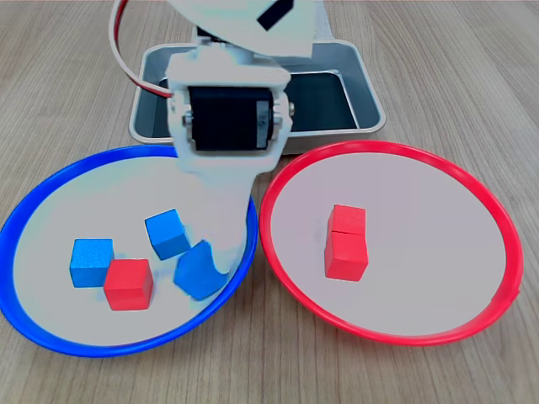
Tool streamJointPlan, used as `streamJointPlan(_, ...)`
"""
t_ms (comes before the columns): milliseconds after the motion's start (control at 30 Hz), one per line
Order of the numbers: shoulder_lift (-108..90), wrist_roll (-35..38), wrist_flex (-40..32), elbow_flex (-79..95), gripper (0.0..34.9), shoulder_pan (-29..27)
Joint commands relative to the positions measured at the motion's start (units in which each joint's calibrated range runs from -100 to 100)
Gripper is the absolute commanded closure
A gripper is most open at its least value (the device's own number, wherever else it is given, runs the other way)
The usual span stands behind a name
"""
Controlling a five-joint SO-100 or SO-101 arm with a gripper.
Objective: Relocate any misplaced blocks to their matching dishes.
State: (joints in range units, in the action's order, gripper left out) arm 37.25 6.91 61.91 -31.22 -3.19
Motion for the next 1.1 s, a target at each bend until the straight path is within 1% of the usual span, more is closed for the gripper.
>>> streamJointPlan(0,-1.39,0.29,1.28,-0.51,23.2,0.03)
streamJointPlan(133,-2.41,0.63,2.35,-1.42,22.7,-0.06)
streamJointPlan(267,-4.29,1.12,3.42,-2.78,22.6,-1.38)
streamJointPlan(567,-7.11,4.93,4.17,-3.51,22.1,-7.21)
streamJointPlan(700,-7.28,6.45,4.41,-3.70,22.1,-8.91)
streamJointPlan(933,-5.91,7.23,2.52,-3.70,22.5,-9.19)
streamJointPlan(1067,-2.76,7.57,3.42,-7.34,23.1,-8.63)
